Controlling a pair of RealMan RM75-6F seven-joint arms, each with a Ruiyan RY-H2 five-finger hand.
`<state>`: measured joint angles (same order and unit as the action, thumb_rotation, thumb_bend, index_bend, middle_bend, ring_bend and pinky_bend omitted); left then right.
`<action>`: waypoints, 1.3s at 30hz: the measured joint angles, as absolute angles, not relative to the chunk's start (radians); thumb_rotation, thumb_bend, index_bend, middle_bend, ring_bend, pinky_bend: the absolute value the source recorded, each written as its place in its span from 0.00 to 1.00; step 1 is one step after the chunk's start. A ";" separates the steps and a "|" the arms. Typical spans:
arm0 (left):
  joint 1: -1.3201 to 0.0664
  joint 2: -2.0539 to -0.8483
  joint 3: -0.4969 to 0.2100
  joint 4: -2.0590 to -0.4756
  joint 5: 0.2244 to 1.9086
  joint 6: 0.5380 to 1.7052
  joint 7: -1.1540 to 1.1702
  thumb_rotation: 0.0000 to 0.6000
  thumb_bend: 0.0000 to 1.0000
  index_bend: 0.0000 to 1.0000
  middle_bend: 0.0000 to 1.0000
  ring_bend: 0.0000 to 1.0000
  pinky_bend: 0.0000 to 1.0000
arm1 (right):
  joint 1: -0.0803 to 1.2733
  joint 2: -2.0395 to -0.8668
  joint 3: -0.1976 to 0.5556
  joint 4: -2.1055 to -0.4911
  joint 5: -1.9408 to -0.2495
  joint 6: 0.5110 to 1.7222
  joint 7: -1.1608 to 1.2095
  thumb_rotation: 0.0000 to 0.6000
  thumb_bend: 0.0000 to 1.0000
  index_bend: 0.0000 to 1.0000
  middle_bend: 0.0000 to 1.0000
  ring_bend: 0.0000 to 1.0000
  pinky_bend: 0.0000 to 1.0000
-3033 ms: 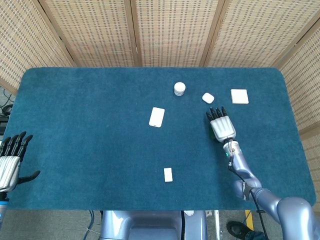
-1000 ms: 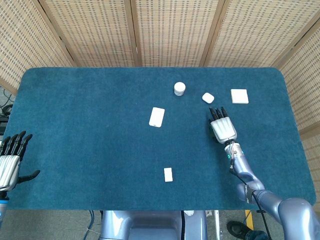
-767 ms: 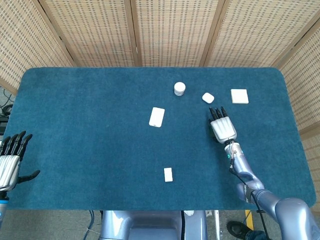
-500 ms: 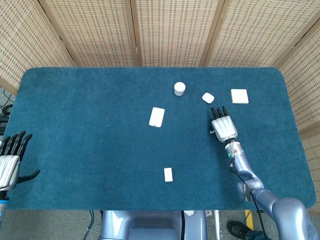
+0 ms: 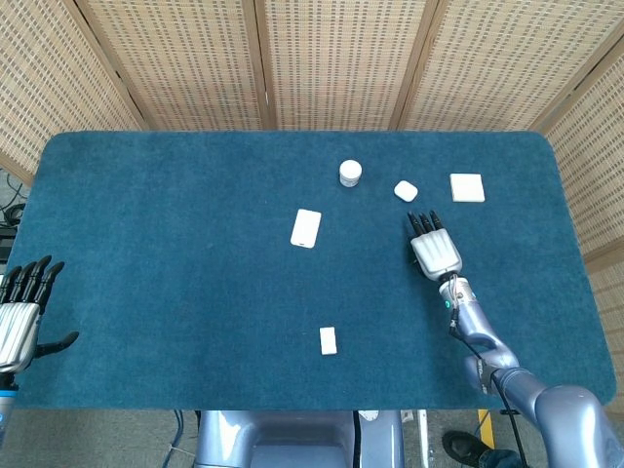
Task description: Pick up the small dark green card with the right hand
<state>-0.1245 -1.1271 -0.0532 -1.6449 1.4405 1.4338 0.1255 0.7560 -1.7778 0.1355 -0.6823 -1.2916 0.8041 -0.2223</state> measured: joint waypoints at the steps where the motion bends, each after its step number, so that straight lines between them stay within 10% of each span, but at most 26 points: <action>1: -0.124 -1.126 -0.053 -1.645 1.441 1.434 0.124 1.00 0.00 0.00 0.00 0.00 0.00 | 0.756 -1.777 0.135 -0.683 -1.291 0.800 -0.224 1.00 0.47 0.54 0.02 0.00 0.00; 9: -0.126 -1.128 -0.053 -1.644 1.439 1.431 0.128 1.00 0.00 0.00 0.00 0.00 0.00 | 0.755 -1.772 0.134 -0.681 -1.293 0.785 -0.222 1.00 0.62 0.54 0.02 0.00 0.00; 39: -0.135 -1.133 -0.059 -1.643 1.415 1.414 0.137 1.00 0.00 0.00 0.00 0.00 0.00 | 0.905 -1.790 0.277 -0.450 -1.220 0.685 -0.134 1.00 0.62 0.69 0.09 0.00 0.00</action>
<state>-0.1350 -1.1328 -0.0593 -1.6431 1.4153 1.4137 0.1371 0.9054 -1.7898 0.2766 -0.4504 -1.2196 0.6848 -0.1336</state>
